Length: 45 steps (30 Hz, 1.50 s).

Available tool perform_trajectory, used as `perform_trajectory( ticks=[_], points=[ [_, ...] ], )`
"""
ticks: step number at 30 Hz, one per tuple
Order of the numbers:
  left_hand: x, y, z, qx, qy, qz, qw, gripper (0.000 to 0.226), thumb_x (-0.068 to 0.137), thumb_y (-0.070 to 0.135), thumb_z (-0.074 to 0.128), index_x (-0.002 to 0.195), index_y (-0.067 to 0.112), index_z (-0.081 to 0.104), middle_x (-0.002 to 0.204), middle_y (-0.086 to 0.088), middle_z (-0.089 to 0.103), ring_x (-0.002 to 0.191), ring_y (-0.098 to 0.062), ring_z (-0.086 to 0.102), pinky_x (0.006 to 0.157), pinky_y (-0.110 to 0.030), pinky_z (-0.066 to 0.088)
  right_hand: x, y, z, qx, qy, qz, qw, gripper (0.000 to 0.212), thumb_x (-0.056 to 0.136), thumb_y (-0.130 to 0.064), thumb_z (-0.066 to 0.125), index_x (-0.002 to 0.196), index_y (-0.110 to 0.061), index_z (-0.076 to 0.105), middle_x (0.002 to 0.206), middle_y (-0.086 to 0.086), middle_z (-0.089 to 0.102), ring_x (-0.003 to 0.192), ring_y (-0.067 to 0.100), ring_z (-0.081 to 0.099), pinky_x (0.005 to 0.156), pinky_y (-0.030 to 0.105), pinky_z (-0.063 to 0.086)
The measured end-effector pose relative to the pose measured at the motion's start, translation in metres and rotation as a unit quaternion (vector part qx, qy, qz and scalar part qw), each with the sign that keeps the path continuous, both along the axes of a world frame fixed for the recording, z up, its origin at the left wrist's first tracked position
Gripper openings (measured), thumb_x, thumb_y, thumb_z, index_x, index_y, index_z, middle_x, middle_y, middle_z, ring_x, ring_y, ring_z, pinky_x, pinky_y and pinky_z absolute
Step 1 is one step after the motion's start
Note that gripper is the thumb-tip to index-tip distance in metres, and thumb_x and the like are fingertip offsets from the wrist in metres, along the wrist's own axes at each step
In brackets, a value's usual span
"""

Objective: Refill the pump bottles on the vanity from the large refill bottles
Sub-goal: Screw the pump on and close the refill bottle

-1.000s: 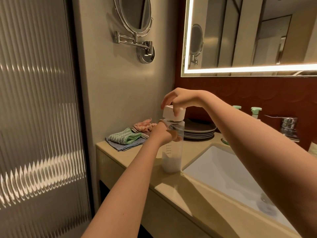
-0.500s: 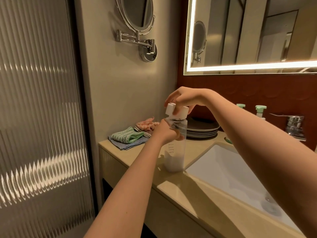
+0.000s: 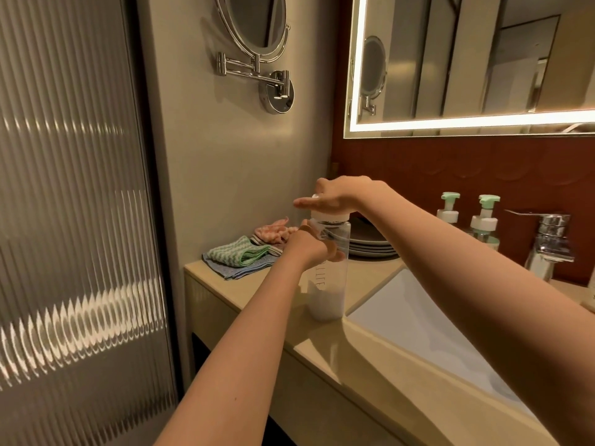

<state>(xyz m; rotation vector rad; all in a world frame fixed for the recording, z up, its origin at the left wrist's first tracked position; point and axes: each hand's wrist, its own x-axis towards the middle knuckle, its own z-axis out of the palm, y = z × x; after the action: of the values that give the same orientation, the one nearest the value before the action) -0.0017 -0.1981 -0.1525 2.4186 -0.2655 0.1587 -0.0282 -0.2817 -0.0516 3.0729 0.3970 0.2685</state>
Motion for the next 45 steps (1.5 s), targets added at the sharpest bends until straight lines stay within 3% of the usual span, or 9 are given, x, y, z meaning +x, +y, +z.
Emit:
perform_trajectory(
  ticks=[3,8,14,24,30,33,39,41,45],
  points=[
    [0.001,0.0,0.0,0.033,0.004,0.005,0.999,0.064,0.08,0.043,0.064,0.136,0.019,0.045,0.14,-0.002,0.041,0.124,-0.028,0.041,0.093,-0.032,0.036,0.001,-0.003,-0.002,0.154,0.091,0.058,0.982,0.085,0.085,-0.065,0.043,0.15,-0.021,0.008,0.156,0.011,0.015,0.143,0.031,0.016,0.113,0.046,0.018],
    [0.002,0.002,-0.001,-0.022,-0.024,-0.018,0.999,0.04,0.079,0.026,0.069,0.116,0.016,0.055,0.108,0.002,0.057,0.101,-0.02,0.051,0.086,-0.032,0.042,-0.017,-0.014,-0.013,0.358,0.079,0.153,0.918,0.052,0.092,-0.013,0.05,0.14,-0.013,0.03,0.145,0.011,0.034,0.132,0.024,0.033,0.099,0.029,0.029],
    [0.002,0.005,-0.004,-0.055,-0.038,0.007,0.998,0.039,0.082,0.029,0.065,0.116,0.016,0.053,0.104,-0.001,0.055,0.093,-0.018,0.05,0.067,-0.025,0.036,-0.014,-0.022,-0.034,0.34,-0.02,0.149,0.928,0.037,0.09,-0.01,0.047,0.127,-0.008,0.044,0.131,0.009,0.05,0.119,0.024,0.046,0.1,0.041,0.041],
    [-0.006,0.002,0.0,0.003,-0.066,-0.014,0.998,0.057,0.08,0.024,0.068,0.13,0.014,0.043,0.112,-0.001,0.055,0.1,-0.018,0.049,0.083,-0.031,0.041,-0.009,-0.013,-0.06,0.215,-0.252,0.056,0.942,0.059,0.081,-0.061,0.055,0.125,-0.022,0.054,0.12,0.004,0.045,0.108,0.02,0.041,0.09,0.034,0.038],
    [-0.007,0.004,0.0,-0.005,-0.067,0.009,0.998,0.043,0.077,0.024,0.07,0.115,0.016,0.052,0.102,0.003,0.055,0.115,-0.025,0.052,0.077,-0.03,0.041,-0.018,-0.026,-0.042,0.161,-0.18,0.088,0.966,0.031,0.096,-0.033,0.032,0.1,-0.016,0.057,0.113,0.01,0.042,0.11,0.025,0.04,0.086,0.039,0.025],
    [-0.01,0.003,0.001,-0.005,-0.062,-0.011,0.998,0.033,0.078,0.026,0.068,0.106,0.018,0.053,0.093,0.007,0.056,0.102,-0.02,0.055,0.065,-0.023,0.037,-0.017,-0.027,-0.041,0.145,-0.19,0.051,0.97,0.035,0.096,-0.041,0.033,0.108,-0.017,0.055,0.111,0.009,0.04,0.107,0.024,0.039,0.091,0.041,0.031],
    [-0.019,0.003,0.002,-0.033,-0.06,-0.012,0.998,0.058,0.076,0.028,0.071,0.127,0.017,0.047,0.109,-0.001,0.058,0.102,-0.022,0.054,0.083,-0.037,0.048,-0.019,-0.009,-0.06,0.214,-0.228,0.013,0.95,0.057,0.086,-0.059,0.049,0.118,-0.012,0.041,0.116,0.01,0.046,0.104,0.026,0.046,0.086,0.039,0.044],
    [-0.022,0.004,0.006,-0.033,-0.062,-0.02,0.997,0.058,0.074,0.025,0.073,0.126,0.018,0.049,0.11,-0.001,0.059,0.104,-0.022,0.054,0.088,-0.039,0.049,-0.02,-0.009,-0.061,0.33,-0.156,0.06,0.929,0.055,0.086,-0.055,0.053,0.118,-0.013,0.037,0.112,0.005,0.044,0.102,0.023,0.05,0.085,0.039,0.049],
    [-0.029,0.007,0.009,-0.081,-0.022,-0.039,0.996,0.053,0.071,0.015,0.076,0.118,0.02,0.053,0.111,-0.004,0.06,0.112,-0.025,0.053,0.098,-0.045,0.045,-0.032,-0.021,-0.069,0.604,0.001,0.141,0.784,0.059,0.095,-0.024,0.05,0.142,-0.016,0.016,0.121,0.0,0.033,0.106,0.015,0.045,0.074,0.016,0.047]
  ],
)
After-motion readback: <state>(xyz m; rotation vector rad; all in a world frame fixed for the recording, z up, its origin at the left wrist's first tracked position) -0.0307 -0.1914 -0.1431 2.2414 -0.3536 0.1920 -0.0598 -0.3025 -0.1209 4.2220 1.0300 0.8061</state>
